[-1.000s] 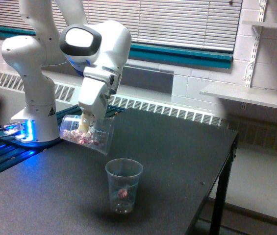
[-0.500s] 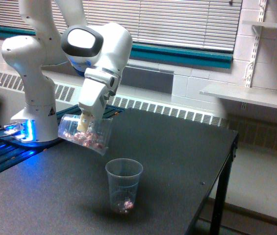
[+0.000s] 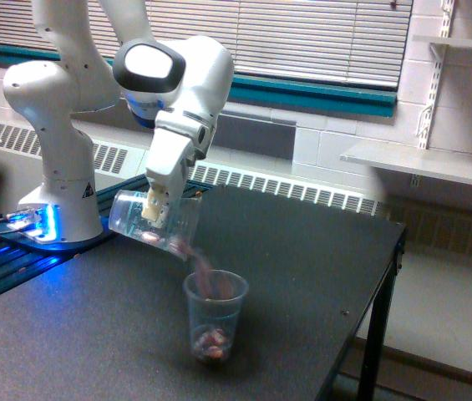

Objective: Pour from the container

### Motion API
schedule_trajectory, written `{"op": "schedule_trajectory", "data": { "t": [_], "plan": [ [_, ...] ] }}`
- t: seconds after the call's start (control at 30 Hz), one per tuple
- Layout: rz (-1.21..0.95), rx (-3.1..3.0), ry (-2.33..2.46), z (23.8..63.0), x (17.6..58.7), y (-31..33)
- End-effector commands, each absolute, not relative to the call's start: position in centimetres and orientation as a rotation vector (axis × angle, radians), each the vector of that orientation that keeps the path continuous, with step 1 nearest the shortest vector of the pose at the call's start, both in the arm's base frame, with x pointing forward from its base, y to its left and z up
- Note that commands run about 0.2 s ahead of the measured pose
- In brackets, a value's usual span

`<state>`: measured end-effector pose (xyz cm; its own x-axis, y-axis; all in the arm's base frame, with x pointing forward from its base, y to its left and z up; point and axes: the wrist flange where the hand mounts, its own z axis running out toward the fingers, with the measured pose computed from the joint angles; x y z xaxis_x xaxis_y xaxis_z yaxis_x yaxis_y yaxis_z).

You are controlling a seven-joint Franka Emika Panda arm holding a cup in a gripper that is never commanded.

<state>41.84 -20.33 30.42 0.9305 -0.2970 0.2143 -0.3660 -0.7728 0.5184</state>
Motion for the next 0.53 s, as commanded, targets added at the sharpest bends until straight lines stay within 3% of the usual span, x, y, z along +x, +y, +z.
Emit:
{"op": "schedule_trajectory", "data": {
  "t": [0.03,0.53],
  "plan": [
    [0.158,2.499,-0.464,30.72,42.27,-20.19],
    [0.148,2.510,-0.489,30.60,41.90,-20.21]
  ]
}}
